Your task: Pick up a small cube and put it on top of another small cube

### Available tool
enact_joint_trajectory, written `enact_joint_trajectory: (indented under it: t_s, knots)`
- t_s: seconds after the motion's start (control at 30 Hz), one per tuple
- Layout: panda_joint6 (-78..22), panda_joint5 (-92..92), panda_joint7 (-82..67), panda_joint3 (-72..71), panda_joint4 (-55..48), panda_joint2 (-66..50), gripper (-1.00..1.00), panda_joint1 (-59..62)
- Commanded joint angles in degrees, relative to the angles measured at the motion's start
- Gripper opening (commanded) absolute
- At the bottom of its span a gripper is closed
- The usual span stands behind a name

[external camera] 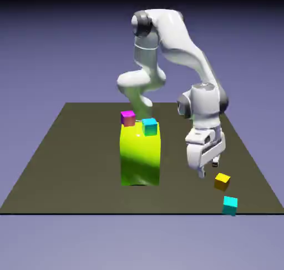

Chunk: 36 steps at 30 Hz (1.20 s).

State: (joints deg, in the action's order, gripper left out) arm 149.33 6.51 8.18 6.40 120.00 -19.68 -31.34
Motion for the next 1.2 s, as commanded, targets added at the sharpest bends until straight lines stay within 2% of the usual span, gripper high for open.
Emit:
enact_joint_trajectory:
  t_s: [0.0, 0.23, 0.4, 0.43, 0.6, 1.17]
  knots:
    - [-0.98, 0.26, -1.36, 0.25, -1.63, -2.08, 0.0, -1.22]
    - [-6.56, 1.73, -9.11, 1.7, -10.9, -13.92, 0.0, -8.15]
    - [-0.36, 3.07, -10.01, 0.2, -13.3, -22.5, 0.0, -7.04]
    - [-0.36, 3.07, -10.01, 0.2, -13.3, -22.5, -1.0, -7.04]
    - [-6.36, 1.78, -9.14, 1.65, -10.98, -14.2, -1.0, -8.11]
    - [-22.11, -0.33, 19.36, -2.64, 8.32, 21.1, -1.0, 13.33]
